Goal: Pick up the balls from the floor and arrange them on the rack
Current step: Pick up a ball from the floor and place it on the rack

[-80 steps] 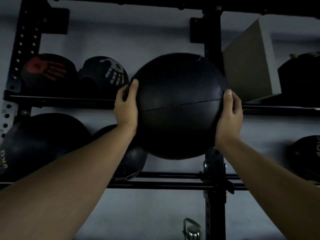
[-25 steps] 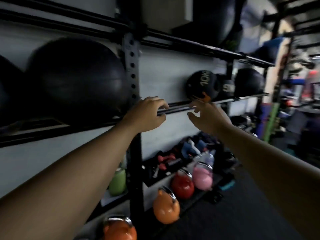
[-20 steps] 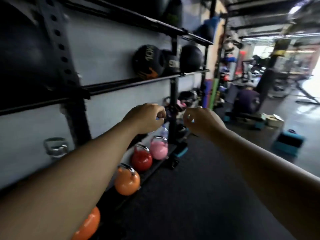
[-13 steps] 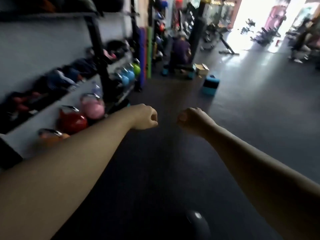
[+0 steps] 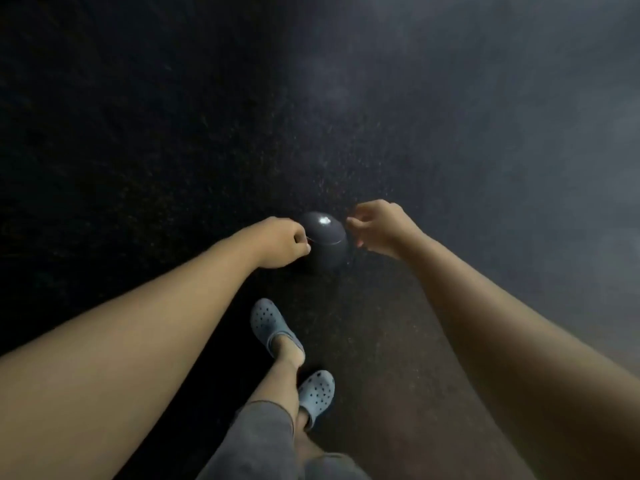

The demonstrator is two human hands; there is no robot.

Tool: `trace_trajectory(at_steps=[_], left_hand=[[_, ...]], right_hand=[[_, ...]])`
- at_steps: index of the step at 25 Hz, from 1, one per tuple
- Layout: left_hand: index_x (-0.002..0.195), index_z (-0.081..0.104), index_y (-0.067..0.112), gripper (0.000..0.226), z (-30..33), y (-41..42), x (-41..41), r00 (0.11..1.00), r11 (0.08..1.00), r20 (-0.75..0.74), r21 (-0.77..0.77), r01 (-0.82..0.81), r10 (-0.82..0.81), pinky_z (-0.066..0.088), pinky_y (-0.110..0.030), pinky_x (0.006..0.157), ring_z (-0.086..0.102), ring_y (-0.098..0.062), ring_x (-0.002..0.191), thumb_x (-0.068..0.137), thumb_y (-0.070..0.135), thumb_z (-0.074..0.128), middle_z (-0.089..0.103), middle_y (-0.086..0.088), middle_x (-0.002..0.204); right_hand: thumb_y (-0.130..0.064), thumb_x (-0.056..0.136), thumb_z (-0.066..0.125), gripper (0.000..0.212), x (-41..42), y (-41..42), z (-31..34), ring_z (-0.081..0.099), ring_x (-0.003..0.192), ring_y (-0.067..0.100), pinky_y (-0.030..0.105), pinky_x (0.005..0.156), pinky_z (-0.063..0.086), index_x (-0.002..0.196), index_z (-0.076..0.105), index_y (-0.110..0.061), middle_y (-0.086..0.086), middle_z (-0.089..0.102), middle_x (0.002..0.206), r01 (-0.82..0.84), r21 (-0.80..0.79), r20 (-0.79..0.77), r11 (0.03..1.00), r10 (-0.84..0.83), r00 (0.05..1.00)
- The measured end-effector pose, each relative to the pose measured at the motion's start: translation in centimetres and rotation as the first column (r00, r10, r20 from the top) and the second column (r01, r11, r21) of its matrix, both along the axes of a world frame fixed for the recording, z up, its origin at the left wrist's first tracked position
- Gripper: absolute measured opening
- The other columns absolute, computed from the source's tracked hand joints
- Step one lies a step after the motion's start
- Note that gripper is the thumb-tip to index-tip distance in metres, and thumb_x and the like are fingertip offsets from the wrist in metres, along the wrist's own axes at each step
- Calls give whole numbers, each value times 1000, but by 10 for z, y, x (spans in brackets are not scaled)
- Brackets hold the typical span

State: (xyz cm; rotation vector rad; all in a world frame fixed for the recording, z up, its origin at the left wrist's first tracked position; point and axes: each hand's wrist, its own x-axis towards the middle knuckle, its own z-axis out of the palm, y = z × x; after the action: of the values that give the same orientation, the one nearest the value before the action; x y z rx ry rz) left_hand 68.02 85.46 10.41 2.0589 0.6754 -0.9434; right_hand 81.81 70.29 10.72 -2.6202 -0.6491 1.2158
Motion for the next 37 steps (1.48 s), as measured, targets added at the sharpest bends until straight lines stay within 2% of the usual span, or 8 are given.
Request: trace_trajectory(at_steps=[7,12,15,18,20,22,29,37], left_hand=[[89,67,34,18,-221,-25,-15,865,868,-175,-83,-489,470,57,-39,86,72,-20,94,104,35,59,77,2,103],[122,66,27,22,-341,-58,-8,724,741,-228,-16,-671,651,53,-38,88,68,-23,111,102,38,63,70,-1,126],[150,51,22,53,-390,-63,19,541,554,-225,-5,-832,811,53,-47,109,61,-29,130,102,43,61,59,-7,146],[158,40,23,64,-430,-54,52,240,246,-142,25,-969,960,48,-54,115,54,-30,138,105,58,47,50,-7,158],[156,44,27,68,-449,-44,72,92,93,-86,10,-996,992,46,-48,110,53,-23,130,103,69,41,52,3,147],[151,51,29,70,-463,-34,85,56,53,-85,-43,-998,995,43,-43,108,51,-17,122,98,75,46,52,10,133],[155,55,35,105,-497,-12,88,-21,-68,-304,-146,-987,952,36,-58,124,53,-34,147,63,86,66,56,-3,161],[142,69,34,89,-431,-18,67,-99,-177,-320,-224,-958,942,44,-54,119,63,-35,134,64,77,71,70,-5,145]], right_hand=[[-29,106,56,33,26,-33,-215,73,111,41,55,100,57,124,72,-7,19,77,117,239,-107,-145,965,-253,957],[-47,106,49,45,49,-36,-347,68,118,37,55,104,56,136,57,-14,12,66,128,391,-171,-196,904,-420,886],[-58,106,39,60,65,-31,-406,64,124,37,56,105,55,149,47,-16,16,60,143,483,-193,-249,854,-518,818],[-67,104,33,69,80,-27,-451,58,131,38,60,108,51,156,41,-22,13,53,152,607,-193,-285,771,-636,717],[-72,101,35,72,89,-22,-471,57,134,37,60,112,47,155,44,-24,10,53,155,663,-179,-311,727,-681,663],[-75,98,39,76,95,-16,-485,57,137,37,61,114,46,154,49,-24,8,54,157,686,-179,-360,705,-696,621],[-83,78,55,78,95,2,-514,71,119,34,60,106,53,138,68,-36,6,73,136,785,-240,-537,572,-752,383],[-77,72,60,75,82,5,-441,69,121,31,53,110,52,130,72,-30,4,72,135,810,-93,-481,579,-738,472]])
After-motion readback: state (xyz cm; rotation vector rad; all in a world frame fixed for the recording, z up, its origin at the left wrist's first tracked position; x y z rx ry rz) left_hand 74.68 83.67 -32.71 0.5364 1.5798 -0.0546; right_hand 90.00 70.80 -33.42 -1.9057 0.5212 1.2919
